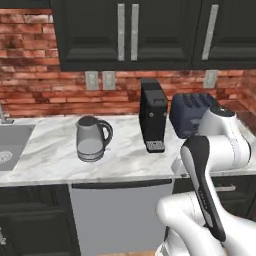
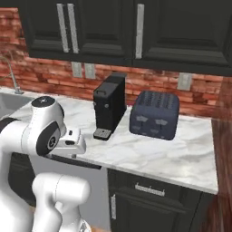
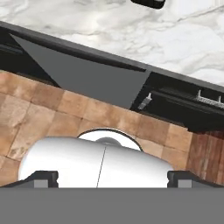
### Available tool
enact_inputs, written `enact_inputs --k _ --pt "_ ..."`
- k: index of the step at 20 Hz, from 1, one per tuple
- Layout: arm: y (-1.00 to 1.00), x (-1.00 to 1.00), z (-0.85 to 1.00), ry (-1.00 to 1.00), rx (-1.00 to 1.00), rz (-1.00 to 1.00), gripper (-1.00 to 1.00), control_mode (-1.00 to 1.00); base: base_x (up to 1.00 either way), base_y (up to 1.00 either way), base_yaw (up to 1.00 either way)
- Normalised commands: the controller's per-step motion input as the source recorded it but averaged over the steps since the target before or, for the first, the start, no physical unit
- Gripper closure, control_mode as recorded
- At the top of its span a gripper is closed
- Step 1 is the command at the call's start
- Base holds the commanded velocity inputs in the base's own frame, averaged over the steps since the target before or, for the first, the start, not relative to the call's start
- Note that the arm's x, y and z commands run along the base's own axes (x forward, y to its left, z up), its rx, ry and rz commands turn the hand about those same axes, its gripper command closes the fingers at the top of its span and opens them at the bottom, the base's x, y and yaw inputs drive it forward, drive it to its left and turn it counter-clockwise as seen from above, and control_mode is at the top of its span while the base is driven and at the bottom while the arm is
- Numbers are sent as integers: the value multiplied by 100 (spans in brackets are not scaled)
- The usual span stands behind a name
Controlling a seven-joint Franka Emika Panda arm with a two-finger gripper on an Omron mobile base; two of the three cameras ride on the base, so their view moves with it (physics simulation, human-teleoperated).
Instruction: Navigate to the sink.
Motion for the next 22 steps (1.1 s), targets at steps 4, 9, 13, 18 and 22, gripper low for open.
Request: enact_inputs --k 4,9,13,18,22 --pt "0 0 0 0 0 0 -100 100 0 100 10" --pt "0 0 0 0 0 0 -100 100 0 100 2" --pt "0 0 0 0 0 0 -100 100 2 100 0" --pt "0 0 0 0 0 0 -100 100 13 100 0" --pt "0 0 0 0 0 0 -100 100 22 100 -1"
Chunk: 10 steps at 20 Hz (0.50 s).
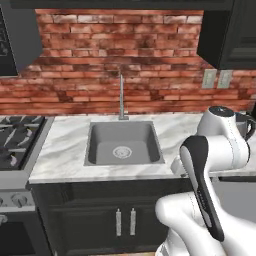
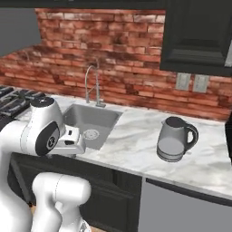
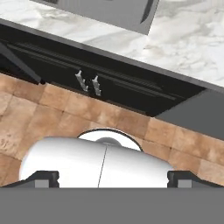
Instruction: Navigate to the sink.
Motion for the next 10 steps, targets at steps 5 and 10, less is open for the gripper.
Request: enact_inputs --k 5,10 --pt "0 0 0 0 0 0 -100 100 25 94 -13" --pt "0 0 0 0 0 0 -100 100 30 71 -28"
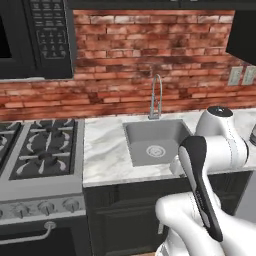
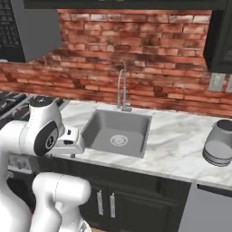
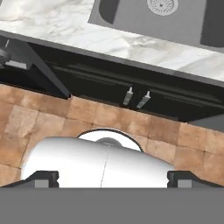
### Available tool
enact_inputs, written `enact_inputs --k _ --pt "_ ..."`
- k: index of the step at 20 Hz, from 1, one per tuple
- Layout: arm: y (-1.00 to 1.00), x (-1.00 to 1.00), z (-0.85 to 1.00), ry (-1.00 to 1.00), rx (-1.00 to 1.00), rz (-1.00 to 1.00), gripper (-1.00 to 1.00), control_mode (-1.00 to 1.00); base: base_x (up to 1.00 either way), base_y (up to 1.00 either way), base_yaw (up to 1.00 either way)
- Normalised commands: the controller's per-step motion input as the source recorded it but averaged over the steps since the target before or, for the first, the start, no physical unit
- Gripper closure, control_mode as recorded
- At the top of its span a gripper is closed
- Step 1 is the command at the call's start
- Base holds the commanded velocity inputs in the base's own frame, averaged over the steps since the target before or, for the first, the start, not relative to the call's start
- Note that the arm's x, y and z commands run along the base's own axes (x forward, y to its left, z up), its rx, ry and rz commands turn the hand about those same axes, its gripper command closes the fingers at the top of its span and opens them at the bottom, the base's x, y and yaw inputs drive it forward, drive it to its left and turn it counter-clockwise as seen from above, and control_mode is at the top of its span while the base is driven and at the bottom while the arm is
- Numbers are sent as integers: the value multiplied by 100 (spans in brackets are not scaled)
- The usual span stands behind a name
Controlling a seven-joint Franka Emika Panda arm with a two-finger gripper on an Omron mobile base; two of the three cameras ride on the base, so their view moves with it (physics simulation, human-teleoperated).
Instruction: Navigate to the sink.
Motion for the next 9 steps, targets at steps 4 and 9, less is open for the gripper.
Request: enact_inputs --k 4,9 --pt "0 0 0 0 0 0 -100 100 26 39 -38" --pt "0 0 0 0 0 0 -100 100 30 20 -27"
